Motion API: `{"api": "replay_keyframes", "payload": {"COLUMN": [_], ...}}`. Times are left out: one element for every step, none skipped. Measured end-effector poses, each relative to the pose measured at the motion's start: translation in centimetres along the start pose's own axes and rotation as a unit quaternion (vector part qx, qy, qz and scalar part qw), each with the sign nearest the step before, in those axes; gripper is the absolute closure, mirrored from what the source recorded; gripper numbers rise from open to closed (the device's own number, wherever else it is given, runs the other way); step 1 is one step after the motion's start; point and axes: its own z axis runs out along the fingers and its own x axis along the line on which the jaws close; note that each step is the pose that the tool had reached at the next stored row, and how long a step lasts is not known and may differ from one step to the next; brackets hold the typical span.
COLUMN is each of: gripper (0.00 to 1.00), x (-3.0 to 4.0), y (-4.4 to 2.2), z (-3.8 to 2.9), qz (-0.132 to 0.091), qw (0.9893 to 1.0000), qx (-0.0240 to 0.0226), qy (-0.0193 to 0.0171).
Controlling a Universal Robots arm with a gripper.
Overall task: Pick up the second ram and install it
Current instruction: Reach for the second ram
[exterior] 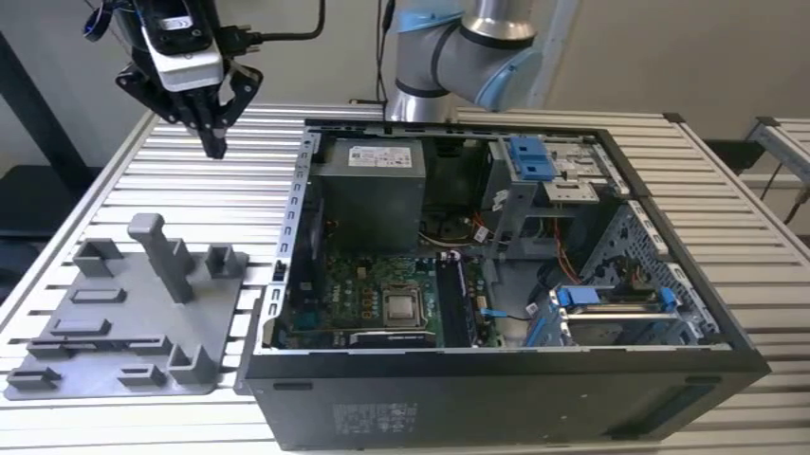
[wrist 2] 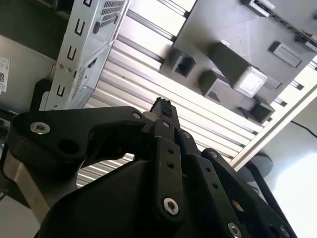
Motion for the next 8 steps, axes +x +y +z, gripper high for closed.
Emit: {"api": "replay_keyframes", "payload": {"gripper": [0.89,0.89,0.89,0.89,0.89,0.89,0.89,0.89], "x": [0.15,0.28,0.38,0.48,0.56,0.64,0.71,0.82], "y": [0.01,0.03,0.05,0.07,0.09,0.11,0.12,0.14], "z": [0.00,0.00,0.00,0.00,0.00,0.00,0.00,0.00], "qz": [-0.001,-0.002,-0.003,-0.005,-0.007,-0.009,-0.010,-0.012], "qw": [1.0000,1.0000,1.0000,1.0000,1.0000,1.0000,0.9999,0.9999], "qx": [0.0000,0.0000,-0.0001,0.0000,-0.0001,-0.0001,-0.0001,-0.0001], "qy": [0.0000,0.0001,0.0001,0.0002,0.0003,0.0004,0.0004,0.0004]}}
